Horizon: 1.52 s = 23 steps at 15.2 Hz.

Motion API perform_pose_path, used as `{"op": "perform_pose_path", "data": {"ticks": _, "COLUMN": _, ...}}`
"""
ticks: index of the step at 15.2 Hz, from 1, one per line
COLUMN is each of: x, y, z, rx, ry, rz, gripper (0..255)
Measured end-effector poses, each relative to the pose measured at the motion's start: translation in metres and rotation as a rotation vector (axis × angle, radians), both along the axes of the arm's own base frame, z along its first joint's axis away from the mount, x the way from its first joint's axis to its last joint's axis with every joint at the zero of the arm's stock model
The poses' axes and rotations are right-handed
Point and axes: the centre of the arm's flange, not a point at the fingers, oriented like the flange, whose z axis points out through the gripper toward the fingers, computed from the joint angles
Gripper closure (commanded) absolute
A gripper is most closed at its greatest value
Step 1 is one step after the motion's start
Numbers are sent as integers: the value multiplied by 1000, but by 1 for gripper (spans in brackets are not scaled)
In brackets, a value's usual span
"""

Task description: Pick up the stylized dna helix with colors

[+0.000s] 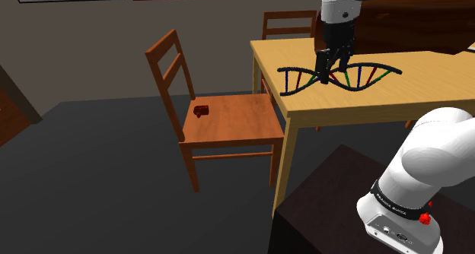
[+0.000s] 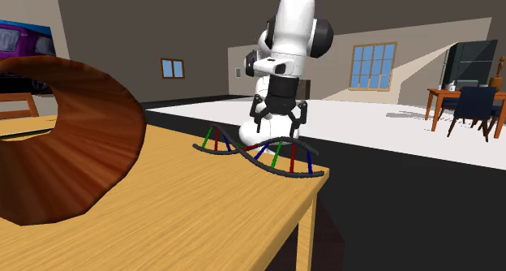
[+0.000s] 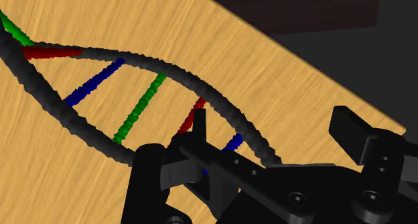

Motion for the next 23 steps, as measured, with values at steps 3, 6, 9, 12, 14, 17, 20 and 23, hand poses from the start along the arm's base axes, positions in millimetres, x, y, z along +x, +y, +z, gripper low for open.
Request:
{"op": "perform_pose_path", "data": {"ticks": 3, "x": 5, "y": -21, "z": 6, "rx": 51, "ry": 51, "rz": 78, "gripper": 0}}
{"op": "perform_pose_path", "data": {"ticks": 6, "x": 20, "y": -70, "z": 12, "rx": 172, "ry": 175, "rz": 287, "gripper": 0}}
{"op": "perform_pose_path", "data": {"ticks": 9, "x": 47, "y": -113, "z": 10, "rx": 304, "ry": 308, "rz": 517, "gripper": 0}}
{"op": "perform_pose_path", "data": {"ticks": 12, "x": 71, "y": -138, "z": 1, "rx": 394, "ry": 395, "rz": 675, "gripper": 0}}
{"op": "perform_pose_path", "data": {"ticks": 14, "x": 74, "y": -141, "z": -8, "rx": 407, "ry": 406, "rz": 697, "gripper": 0}}
{"op": "perform_pose_path", "data": {"ticks": 17, "x": 74, "y": -143, "z": -24, "rx": 411, "ry": 410, "rz": 704, "gripper": 0}}
{"op": "perform_pose_path", "data": {"ticks": 20, "x": 74, "y": -143, "z": -36, "rx": 412, "ry": 410, "rz": 704, "gripper": 255}}
{"op": "perform_pose_path", "data": {"ticks": 23, "x": 74, "y": -142, "z": -37, "rx": 411, "ry": 409, "rz": 705, "gripper": 255}}
